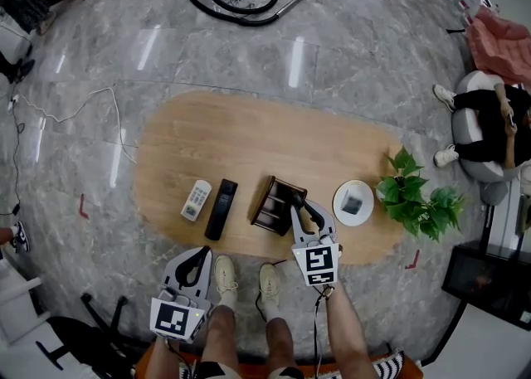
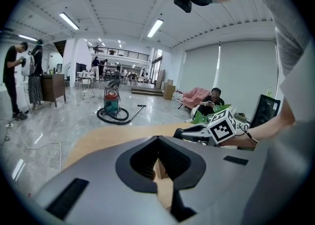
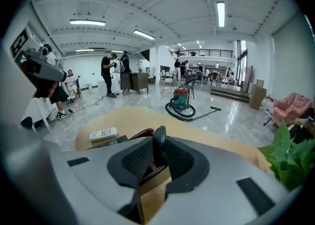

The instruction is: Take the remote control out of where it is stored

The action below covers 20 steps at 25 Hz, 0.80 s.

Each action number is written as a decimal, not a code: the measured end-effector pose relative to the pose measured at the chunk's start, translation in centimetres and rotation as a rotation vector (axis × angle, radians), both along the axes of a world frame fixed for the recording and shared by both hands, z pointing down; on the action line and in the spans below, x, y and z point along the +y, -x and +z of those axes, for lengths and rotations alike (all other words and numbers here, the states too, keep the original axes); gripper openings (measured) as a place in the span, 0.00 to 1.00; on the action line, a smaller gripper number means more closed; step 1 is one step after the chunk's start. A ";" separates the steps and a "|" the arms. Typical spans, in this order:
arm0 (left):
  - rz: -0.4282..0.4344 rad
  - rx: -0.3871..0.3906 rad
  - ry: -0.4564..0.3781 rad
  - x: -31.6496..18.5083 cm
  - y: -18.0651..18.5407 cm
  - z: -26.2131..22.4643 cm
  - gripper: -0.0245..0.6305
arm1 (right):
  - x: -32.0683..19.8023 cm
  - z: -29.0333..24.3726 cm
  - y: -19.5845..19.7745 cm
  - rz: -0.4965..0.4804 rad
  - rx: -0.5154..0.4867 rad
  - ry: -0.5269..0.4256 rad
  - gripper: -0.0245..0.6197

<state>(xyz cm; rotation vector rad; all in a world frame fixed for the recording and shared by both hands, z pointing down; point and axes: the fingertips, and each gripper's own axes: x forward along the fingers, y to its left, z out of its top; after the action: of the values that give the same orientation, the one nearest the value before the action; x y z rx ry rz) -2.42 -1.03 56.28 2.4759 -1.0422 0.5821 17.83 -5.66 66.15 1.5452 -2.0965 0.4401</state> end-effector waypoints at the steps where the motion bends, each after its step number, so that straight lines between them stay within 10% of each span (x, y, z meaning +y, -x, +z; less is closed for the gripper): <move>1: -0.001 -0.001 -0.001 0.1 0.1 -0.2 0.05 | 0.0 -0.2 0.0 -0.003 0.005 0.000 0.17; 20: -0.022 0.008 -0.069 1.1 1.2 -6.2 0.05 | 0.2 -7.1 1.1 -0.060 0.050 -0.059 0.17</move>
<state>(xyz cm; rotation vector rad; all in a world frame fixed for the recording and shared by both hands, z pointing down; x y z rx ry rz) -3.58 0.09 50.04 2.5204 -1.1025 0.5377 16.75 -5.44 59.00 1.5059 -2.1294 0.3176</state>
